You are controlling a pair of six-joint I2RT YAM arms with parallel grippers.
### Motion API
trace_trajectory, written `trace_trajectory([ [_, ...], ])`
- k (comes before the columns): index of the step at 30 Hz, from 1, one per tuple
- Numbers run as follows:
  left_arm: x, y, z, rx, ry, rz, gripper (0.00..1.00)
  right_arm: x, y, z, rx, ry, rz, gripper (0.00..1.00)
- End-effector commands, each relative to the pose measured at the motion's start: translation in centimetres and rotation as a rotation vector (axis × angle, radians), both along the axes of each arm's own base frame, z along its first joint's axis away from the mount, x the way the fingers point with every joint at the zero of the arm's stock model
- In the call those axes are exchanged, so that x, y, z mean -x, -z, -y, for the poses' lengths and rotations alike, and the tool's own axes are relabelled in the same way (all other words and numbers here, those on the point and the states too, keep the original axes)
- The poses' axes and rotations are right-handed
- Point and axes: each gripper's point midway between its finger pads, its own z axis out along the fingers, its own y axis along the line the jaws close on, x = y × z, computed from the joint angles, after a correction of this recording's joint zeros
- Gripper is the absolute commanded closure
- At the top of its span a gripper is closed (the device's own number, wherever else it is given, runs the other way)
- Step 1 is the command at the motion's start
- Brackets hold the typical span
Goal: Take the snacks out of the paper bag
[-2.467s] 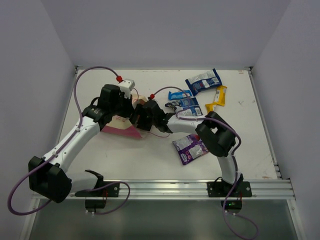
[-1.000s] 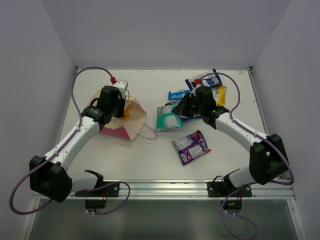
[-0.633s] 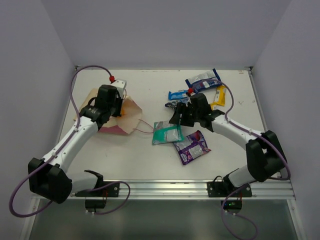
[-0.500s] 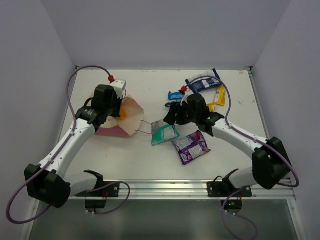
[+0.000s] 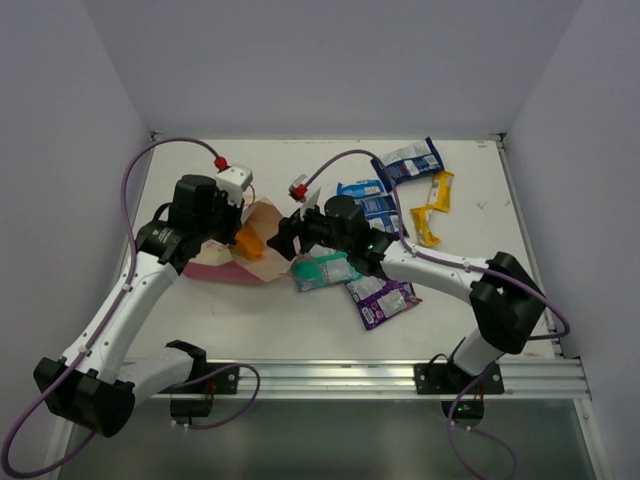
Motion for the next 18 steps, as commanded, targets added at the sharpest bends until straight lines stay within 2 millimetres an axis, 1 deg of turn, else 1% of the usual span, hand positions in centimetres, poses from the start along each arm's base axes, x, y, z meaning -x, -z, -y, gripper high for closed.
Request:
trace_trajectory([
  [1,0.4,-3.1,1.0,0.051,0.069,0.083,1.00,-0.3,-2.5,-3.1,-0.048,-0.048,0.123,0.26],
  [3,0.5,-3.1,1.2,0.060,0.082,0.083,1.00,0.4,-2.3,-4.5,-0.047,-0.074,0.130,0.20],
  [4,0.5,-3.2,1.3,0.064,0.084,0.082,1.00,0.3,-1.4,-5.1,-0.036,-0.075,0.128,0.19],
  [6,0.7,-3.3,1.6,0.077,0.104,0.081,1.00,0.3,-0.8,-6.1,-0.023,-0.063,0.146,0.16],
  [7,0.8,-3.5,1.7,0.083,0.106,0.082,1.00,-0.1,-0.2,-6.6,-0.025,-0.057,0.151,0.13],
  [9,0.9,-3.7,1.9,0.091,0.114,0.084,1.00,-0.6,0.7,-7.3,-0.017,-0.045,0.144,0.11],
  [10,0.9,-4.0,1.9,0.094,0.114,0.089,1.00,-1.1,0.4,-7.7,-0.023,-0.038,0.148,0.08],
  [11,0.9,-4.1,2.0,0.098,0.117,0.091,1.00,-1.3,1.5,-8.1,-0.010,-0.037,0.136,0.07],
  [12,1.0,-4.2,2.0,0.101,0.118,0.091,1.00,-1.3,1.9,-8.5,-0.008,-0.042,0.132,0.07],
  [13,1.0,-4.3,2.2,0.109,0.124,0.090,1.00,-1.5,1.7,-9.1,-0.010,-0.042,0.134,0.07],
  [14,1.0,-4.4,2.3,0.115,0.127,0.092,1.00,-1.8,3.1,-9.5,0.013,-0.033,0.120,0.06],
  [15,1.1,-4.4,2.5,0.123,0.133,0.089,1.00,-1.9,3.5,-9.9,0.018,-0.028,0.122,0.06],
  [16,1.2,-4.6,2.8,0.139,0.146,0.087,1.00,-2.4,3.3,-10.3,0.011,-0.011,0.131,0.05],
  [17,1.3,-4.6,2.9,0.146,0.152,0.085,1.00,-2.6,3.8,-10.5,0.016,-0.006,0.128,0.05],
  [18,1.4,-4.9,3.1,0.153,0.159,0.088,1.00,-2.8,5.2,-10.8,0.035,-0.006,0.118,0.05],
])
